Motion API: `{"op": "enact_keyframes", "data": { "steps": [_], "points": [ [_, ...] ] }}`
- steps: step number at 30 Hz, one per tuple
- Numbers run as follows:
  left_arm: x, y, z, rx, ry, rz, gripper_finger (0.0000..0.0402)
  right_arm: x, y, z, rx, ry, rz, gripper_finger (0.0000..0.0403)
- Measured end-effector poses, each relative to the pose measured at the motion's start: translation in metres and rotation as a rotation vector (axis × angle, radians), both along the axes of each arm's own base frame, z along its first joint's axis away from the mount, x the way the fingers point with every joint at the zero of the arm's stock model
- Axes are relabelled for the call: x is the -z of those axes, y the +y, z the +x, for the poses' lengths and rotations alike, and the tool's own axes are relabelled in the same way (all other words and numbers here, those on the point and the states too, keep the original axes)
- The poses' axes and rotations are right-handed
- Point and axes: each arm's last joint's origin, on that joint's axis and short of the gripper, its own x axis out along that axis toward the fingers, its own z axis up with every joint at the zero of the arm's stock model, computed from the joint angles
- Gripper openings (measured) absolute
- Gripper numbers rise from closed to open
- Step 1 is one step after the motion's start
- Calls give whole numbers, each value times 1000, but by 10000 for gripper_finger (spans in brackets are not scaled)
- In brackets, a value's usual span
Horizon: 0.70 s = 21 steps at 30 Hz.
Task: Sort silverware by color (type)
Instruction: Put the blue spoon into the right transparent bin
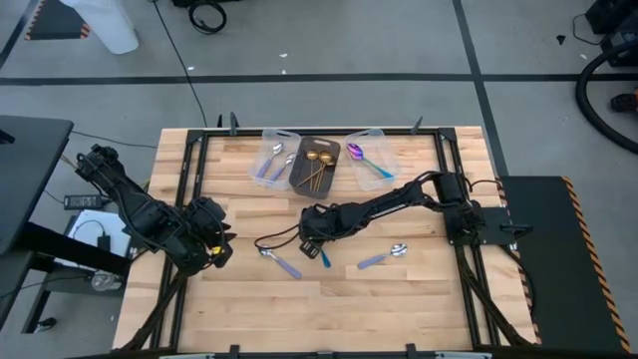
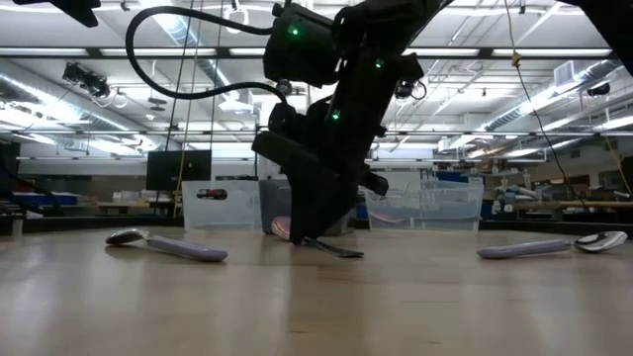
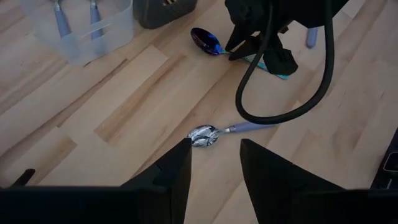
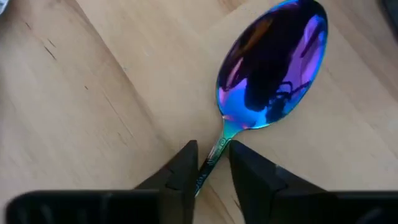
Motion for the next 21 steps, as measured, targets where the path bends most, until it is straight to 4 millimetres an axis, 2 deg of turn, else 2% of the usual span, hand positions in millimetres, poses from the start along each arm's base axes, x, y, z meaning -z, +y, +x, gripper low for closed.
{"op": "enact_keyframes", "data": {
  "steps": [7, 12, 21],
  "points": [
    [0, 0, 0, 0, 0, 0, 144, 1, 0, -1, -17, 21, 35, 14],
    [0, 0, 0, 1, 0, 1, 144, 0, 1, -3, 15, 24, 72, 20],
    [0, 0, 0, 2, 3, 4, 144, -17, -4, -10, -2, 41, 90, 13]
  ]
}}
